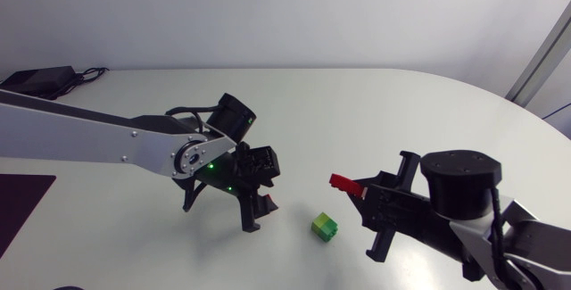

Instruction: Disassemble duplo

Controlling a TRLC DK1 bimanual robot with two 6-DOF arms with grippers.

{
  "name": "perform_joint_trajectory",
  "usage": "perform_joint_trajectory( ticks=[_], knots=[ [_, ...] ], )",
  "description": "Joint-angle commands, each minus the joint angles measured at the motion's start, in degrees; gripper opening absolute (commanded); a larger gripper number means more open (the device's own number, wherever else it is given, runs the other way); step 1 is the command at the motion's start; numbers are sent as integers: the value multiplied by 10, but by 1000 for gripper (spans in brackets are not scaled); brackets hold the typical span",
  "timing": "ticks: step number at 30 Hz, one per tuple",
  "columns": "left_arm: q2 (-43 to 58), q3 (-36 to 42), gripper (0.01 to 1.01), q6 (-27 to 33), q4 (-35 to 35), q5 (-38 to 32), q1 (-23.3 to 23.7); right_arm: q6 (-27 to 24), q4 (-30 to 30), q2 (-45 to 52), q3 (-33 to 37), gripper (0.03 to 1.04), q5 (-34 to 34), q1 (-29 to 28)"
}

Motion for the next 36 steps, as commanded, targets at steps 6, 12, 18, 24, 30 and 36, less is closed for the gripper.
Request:
perform_joint_trajectory(
  ticks=[6,12,18,24,30,36],
  knots=[
    [-16,-2,964,14,46,-1,-62,-33,74,115,-13,192,-3,-36],
    [33,25,970,54,53,2,-102,-45,159,225,-8,202,21,-62],
    [73,46,970,87,48,7,-130,-48,196,281,-3,261,29,-73],
    [88,60,966,124,46,12,-133,-36,180,239,-14,977,28,-75],
    [122,100,959,164,32,22,-116,-27,82,129,-29,995,25,-63],
    [146,148,926,206,-38,40,-111,1,-78,-45,-38,995,24,-25]
  ],
)
